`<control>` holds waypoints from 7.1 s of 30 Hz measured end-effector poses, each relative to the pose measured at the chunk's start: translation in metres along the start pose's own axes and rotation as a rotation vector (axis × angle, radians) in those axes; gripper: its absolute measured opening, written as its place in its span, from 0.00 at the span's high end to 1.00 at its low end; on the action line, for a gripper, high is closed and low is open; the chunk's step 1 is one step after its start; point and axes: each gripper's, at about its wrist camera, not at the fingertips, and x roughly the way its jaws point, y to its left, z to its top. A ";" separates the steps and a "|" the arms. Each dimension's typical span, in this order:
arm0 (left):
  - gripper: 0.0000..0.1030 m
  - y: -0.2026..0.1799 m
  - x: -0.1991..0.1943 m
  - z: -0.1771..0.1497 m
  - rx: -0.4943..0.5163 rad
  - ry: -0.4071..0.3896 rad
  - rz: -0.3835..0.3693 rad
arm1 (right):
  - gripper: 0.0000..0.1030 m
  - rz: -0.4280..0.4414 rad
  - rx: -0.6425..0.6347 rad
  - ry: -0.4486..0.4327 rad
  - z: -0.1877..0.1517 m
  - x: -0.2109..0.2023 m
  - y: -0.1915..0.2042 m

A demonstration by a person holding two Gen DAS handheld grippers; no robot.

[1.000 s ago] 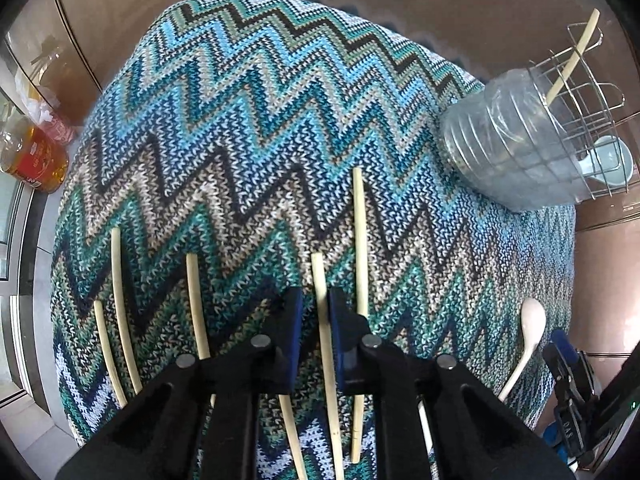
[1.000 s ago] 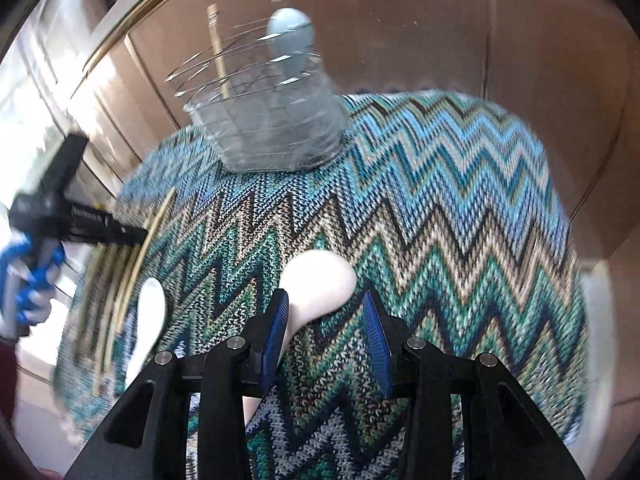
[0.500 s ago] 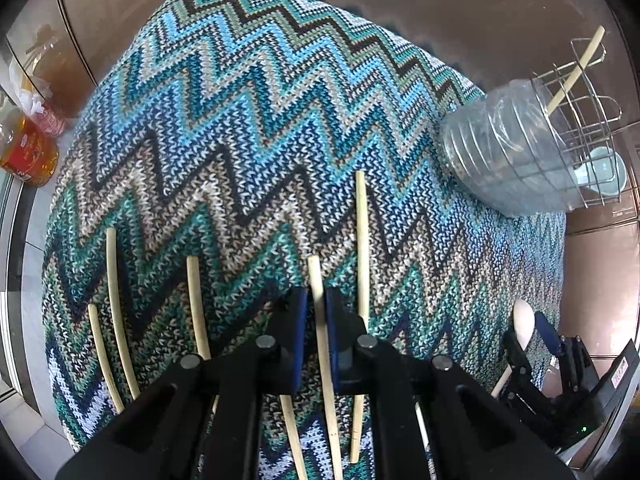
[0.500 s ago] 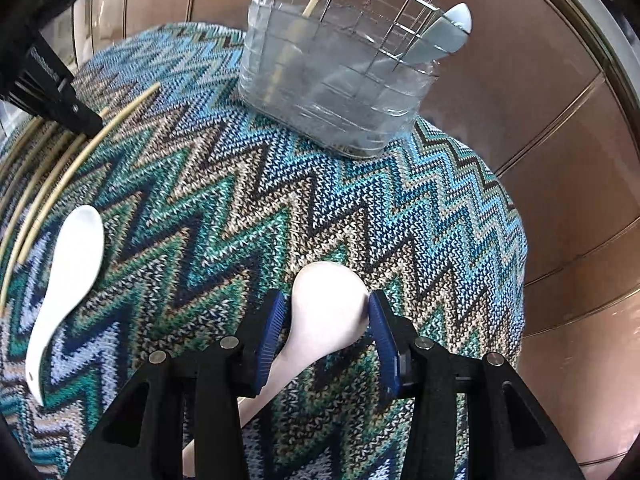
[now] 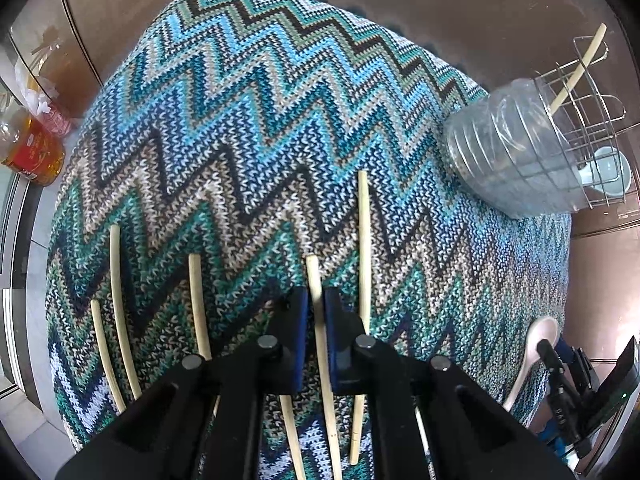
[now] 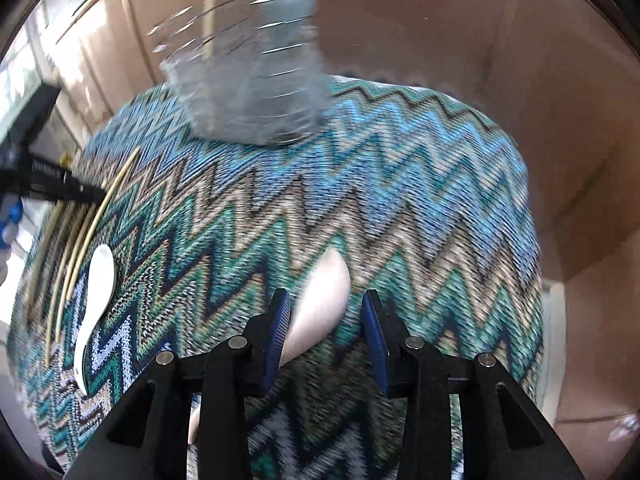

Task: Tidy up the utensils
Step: 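Grasp another white spoon with the right tool while the left tool grasps a chopstick, then lift the spoon into the wire holder while the left tool inserts its chopstick, then open both tools and withdraw them from the holder toward the table, then lower the left tool onto a chopstick while the right tool reaches a white spoon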

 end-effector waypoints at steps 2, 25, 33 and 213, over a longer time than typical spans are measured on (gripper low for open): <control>0.92 0.001 0.000 0.000 -0.002 0.002 -0.001 | 0.63 0.030 0.045 -0.010 -0.002 -0.004 -0.017; 0.96 -0.022 -0.006 -0.005 0.036 -0.042 0.035 | 0.93 0.270 0.104 -0.039 -0.004 0.000 -0.055; 0.96 -0.035 -0.070 -0.027 0.044 -0.225 -0.065 | 0.93 0.236 0.046 -0.170 -0.006 -0.059 -0.039; 0.96 0.050 -0.084 -0.021 0.029 -0.254 0.144 | 0.95 0.577 -0.400 -0.020 0.022 -0.001 0.131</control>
